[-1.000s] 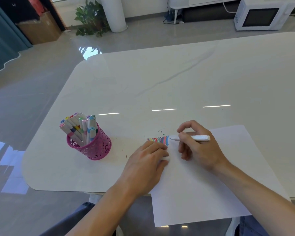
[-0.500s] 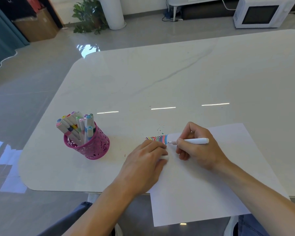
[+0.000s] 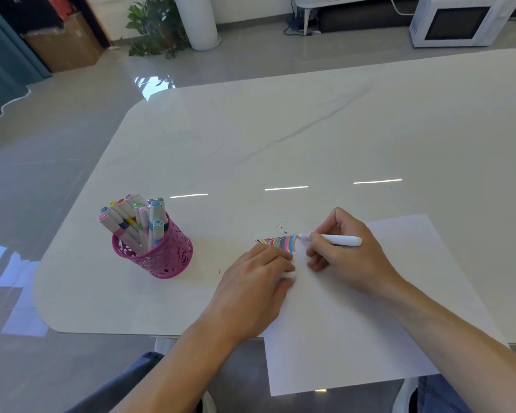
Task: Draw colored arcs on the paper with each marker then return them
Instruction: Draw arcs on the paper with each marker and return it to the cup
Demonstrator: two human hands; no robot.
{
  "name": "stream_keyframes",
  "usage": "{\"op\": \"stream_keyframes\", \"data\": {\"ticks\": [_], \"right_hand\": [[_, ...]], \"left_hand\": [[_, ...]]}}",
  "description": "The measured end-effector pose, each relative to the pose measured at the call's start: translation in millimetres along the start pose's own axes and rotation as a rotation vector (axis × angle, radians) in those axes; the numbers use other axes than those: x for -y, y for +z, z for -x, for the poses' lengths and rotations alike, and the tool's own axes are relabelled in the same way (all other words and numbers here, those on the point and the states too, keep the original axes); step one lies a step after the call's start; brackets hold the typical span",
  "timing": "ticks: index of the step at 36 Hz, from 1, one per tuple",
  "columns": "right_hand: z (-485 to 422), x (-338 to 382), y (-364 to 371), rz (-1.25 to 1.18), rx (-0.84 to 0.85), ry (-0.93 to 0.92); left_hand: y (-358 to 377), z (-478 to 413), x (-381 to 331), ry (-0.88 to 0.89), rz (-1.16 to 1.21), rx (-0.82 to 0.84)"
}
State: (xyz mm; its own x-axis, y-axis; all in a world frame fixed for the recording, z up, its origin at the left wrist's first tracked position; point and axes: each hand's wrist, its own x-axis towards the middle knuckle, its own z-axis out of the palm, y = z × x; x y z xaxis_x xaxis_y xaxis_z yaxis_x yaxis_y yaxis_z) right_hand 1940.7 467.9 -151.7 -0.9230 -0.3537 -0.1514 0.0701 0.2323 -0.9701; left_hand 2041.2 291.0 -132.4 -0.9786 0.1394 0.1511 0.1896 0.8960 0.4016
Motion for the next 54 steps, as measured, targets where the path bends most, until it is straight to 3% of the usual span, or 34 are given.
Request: {"op": "stream_keyframes", "data": {"ticks": [13, 21, 27, 33, 38, 43, 54], "right_hand": [[2, 0, 0, -0.004, -0.019, 0.0], [6, 9, -4, -0.187, -0.041, -0.037], [11, 19, -8, -0.147, -0.114, -0.08], [29, 34, -13, -0.209, -0.055, -0.074], [44, 44, -14, -0.186, -0.019, -0.069], [52, 43, -11, -0.113, -0.015, -0.061], [50, 43, -11, -0.107, -0.019, -0.03]], "left_hand": [[-2, 0, -1, -0.027, -0.002, 0.027], [-5, -1, -1, -0.066, 0.025, 0.03], [-13, -1, -2, -0.2, 0.17, -0.066], [-16, -1, -5, -0.404, 0.396, -0.135], [-14, 2, -13, -0.592, 0.802, -0.098], [-10, 11, -20, -0.613, 1.014, -0.052], [-5, 11, -22, -0.611, 1.092, -0.031]]}}
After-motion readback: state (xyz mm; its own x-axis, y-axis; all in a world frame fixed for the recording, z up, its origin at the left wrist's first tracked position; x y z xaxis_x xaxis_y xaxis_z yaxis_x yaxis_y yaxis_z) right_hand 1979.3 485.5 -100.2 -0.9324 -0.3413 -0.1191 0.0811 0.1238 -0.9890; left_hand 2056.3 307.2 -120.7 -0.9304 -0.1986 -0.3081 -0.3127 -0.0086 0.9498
